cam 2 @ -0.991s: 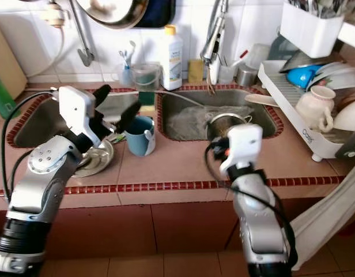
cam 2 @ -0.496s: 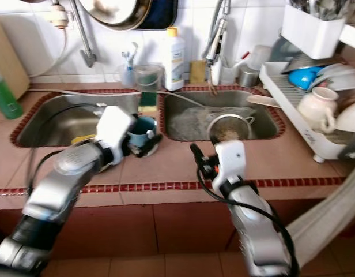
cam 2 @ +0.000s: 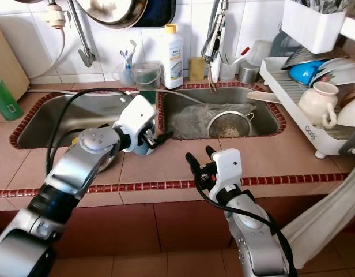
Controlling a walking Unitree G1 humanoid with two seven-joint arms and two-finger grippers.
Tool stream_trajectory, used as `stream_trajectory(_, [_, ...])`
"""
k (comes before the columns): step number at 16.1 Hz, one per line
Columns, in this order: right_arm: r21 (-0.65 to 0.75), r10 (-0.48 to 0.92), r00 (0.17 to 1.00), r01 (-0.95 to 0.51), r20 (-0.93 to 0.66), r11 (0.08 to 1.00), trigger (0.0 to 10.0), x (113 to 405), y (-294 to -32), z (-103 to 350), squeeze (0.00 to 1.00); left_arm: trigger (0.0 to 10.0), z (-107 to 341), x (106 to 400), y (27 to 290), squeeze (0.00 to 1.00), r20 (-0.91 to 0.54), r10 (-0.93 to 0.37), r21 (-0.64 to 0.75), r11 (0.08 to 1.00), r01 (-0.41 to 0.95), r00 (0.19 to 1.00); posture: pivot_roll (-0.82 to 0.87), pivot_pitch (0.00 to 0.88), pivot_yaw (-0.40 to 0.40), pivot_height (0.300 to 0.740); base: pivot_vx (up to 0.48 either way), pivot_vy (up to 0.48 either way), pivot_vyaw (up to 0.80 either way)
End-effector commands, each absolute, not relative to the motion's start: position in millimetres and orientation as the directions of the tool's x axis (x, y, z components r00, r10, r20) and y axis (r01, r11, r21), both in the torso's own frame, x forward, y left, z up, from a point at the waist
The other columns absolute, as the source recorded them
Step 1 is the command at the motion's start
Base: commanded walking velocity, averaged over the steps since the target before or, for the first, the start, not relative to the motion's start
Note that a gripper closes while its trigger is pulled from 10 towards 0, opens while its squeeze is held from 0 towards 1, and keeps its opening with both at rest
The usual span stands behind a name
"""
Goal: Kitchen organization
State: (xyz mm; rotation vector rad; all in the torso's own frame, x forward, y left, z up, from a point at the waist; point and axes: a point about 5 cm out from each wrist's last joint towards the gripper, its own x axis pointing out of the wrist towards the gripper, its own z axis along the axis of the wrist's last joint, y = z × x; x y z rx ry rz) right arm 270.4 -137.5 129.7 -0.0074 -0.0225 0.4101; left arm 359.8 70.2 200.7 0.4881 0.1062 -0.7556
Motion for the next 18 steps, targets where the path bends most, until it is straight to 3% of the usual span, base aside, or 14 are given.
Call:
stream_trajectory(1, [-0.006,0.422,0.906,-0.422,0.032,0.907,10.0,268.3,-132.0,133.3,0.0,10.0,207.4,364.2,72.9,0.0,-0.282,-0.624,0.41,0.608,0.68,0.729,-0.17,0.007,0.084,0.74,0.0,0.0,0.0])
stream_trajectory(7, [-0.001,0.43,0.903,-0.43,0.013,0.903,10.0,259.6,-126.6,126.9,0.0,10.0,222.6,389.0,94.9,0.0,-0.352,-0.553,0.486,0.582,0.652,0.755,-0.19,0.012,0.119,0.74,0.0,0.0,0.0])
stream_trajectory(13, [-0.013,0.435,0.9,-0.435,0.014,0.9,10.0,256.7,-123.2,126.6,0.0,10.0,234.1,397.7,118.6,0.0,-0.476,-0.528,0.524,0.472,0.709,0.703,-0.18,0.012,0.128,0.74,0.0,0.0,0.0])
stream_trajectory(18, [-0.017,0.44,0.898,-0.44,0.016,0.898,10.0,259.1,-121.9,127.0,0.0,10.0,237.9,396.8,122.3,0.0,-0.471,-0.552,0.511,0.465,0.723,0.688,-0.17,0.003,0.124,0.74,0.0,0.0,0.0])
